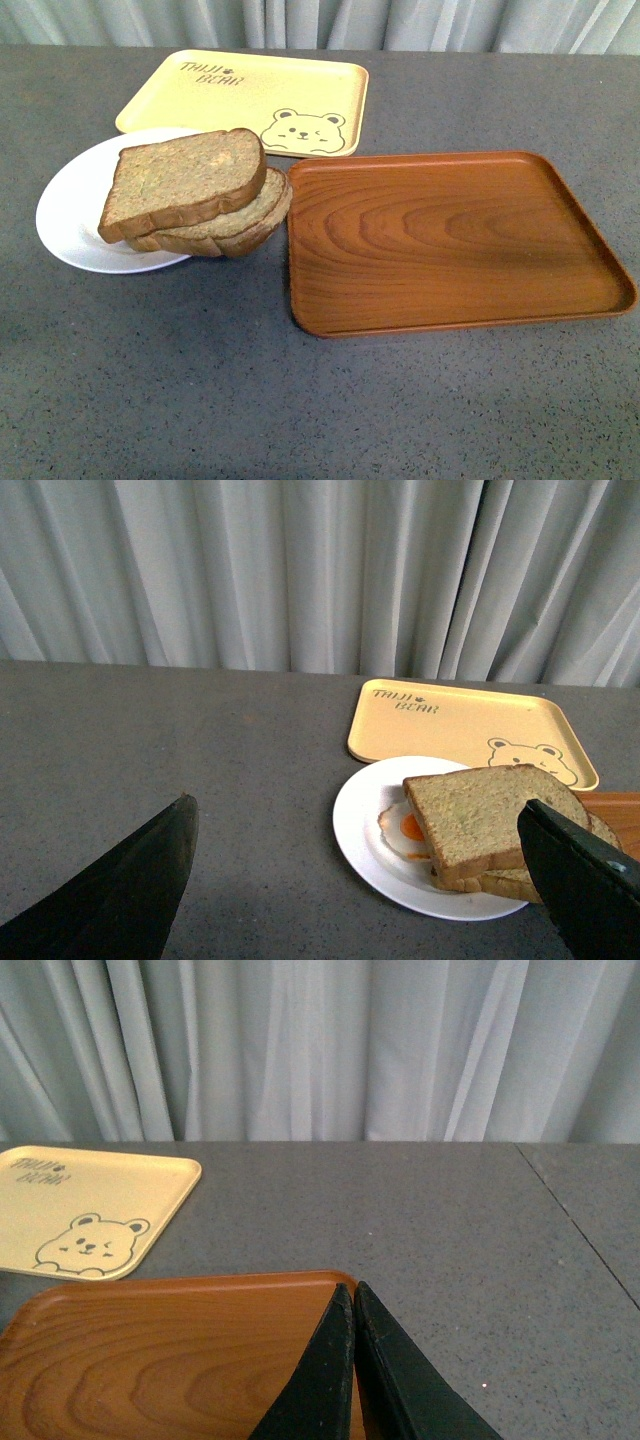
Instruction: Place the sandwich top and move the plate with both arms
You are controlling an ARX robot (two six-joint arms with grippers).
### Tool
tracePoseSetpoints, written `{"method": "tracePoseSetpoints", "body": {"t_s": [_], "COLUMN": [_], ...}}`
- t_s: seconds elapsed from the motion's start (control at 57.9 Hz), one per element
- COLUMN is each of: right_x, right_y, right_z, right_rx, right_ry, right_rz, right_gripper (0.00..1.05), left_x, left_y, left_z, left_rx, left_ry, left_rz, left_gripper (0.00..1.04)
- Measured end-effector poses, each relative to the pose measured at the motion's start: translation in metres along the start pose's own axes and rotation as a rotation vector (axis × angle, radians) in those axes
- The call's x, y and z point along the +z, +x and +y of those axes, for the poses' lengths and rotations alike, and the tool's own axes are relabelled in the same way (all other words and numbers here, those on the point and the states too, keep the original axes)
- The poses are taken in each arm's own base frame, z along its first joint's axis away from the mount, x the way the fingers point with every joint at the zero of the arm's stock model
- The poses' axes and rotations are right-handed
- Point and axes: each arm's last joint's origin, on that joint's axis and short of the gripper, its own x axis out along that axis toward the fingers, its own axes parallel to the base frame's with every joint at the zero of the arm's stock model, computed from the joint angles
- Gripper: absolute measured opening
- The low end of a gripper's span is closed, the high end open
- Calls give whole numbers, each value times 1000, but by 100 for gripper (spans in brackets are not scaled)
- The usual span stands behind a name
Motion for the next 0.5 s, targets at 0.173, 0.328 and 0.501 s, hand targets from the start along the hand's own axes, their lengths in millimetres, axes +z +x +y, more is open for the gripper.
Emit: {"method": "tracePoseSetpoints", "body": {"t_s": [0.173, 0.328, 0.501], "right_x": [0, 0, 0], "right_y": [-18, -29, -41], "right_z": [-8, -14, -22], "right_rx": [-1, 23, -3], "right_ry": [0, 1, 2], "right_rz": [2, 0, 0], "right_gripper": [2, 2, 2], "left_x": [0, 0, 0], "left_y": [0, 0, 0], "left_z": [0, 0, 0], "left_rx": [0, 0, 0], "left_ry": [0, 0, 0], "left_rz": [0, 0, 0], "left_gripper": [96, 96, 96]}}
